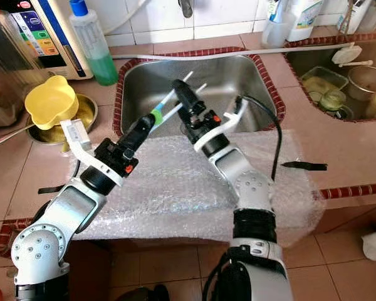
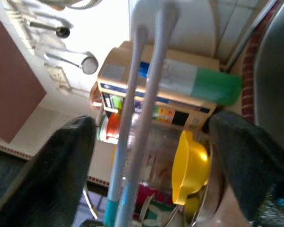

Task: Kitchen organization

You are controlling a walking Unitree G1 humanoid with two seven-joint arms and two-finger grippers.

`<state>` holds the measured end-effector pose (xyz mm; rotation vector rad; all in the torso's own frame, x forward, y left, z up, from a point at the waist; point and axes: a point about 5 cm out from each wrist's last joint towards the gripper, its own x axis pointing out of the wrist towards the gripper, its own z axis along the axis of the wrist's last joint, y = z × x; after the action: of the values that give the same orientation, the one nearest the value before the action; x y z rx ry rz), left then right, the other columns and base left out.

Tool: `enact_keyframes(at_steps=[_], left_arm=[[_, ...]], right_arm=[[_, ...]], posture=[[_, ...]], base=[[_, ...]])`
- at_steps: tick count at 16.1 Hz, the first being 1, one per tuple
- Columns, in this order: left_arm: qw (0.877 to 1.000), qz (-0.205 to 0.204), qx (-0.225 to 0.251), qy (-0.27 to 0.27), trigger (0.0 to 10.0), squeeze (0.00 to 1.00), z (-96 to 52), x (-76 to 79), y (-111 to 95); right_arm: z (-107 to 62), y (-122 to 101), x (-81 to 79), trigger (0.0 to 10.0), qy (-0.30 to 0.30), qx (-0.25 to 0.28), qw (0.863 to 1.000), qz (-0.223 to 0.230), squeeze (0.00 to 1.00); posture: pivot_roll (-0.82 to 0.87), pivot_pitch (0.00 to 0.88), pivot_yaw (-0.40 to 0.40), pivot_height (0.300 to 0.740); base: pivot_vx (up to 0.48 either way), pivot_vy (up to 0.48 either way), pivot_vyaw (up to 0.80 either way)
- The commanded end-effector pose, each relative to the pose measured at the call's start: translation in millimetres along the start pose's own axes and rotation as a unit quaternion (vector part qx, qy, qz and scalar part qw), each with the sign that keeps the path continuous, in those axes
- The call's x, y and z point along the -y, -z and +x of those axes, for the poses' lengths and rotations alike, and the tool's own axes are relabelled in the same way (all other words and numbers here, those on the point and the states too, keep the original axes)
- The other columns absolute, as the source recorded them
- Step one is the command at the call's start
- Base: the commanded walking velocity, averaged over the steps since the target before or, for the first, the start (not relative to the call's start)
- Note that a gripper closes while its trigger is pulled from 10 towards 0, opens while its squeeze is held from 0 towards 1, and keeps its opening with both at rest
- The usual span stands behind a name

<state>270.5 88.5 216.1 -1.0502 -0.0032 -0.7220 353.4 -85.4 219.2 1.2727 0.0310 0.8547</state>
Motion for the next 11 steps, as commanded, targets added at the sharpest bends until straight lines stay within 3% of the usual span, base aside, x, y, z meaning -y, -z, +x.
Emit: enact_keyframes(at_steps=[1,11], left_arm=[[1.0,-0.006,-0.005,0.006,0.0,0.0,-3.4,2.8,5.3],[1.0,-0.01,-0.015,-0.002,0.0,0.0,-3.9,-1.9,10.5]], right_arm=[[3.9,5.7,-3.1,0.0,-0.011,-0.017,1.0,0.0,0.0],[1.4,-0.6,-4.7,0.0,-0.017,-0.003,1.0,-0.004,0.0]], posture=[[-0.08,0.232,0.085,0.74],[-0.1,0.235,0.085,0.74]], base=[[0.0,0.0,0.0],[0.0,0.0,0.0]])
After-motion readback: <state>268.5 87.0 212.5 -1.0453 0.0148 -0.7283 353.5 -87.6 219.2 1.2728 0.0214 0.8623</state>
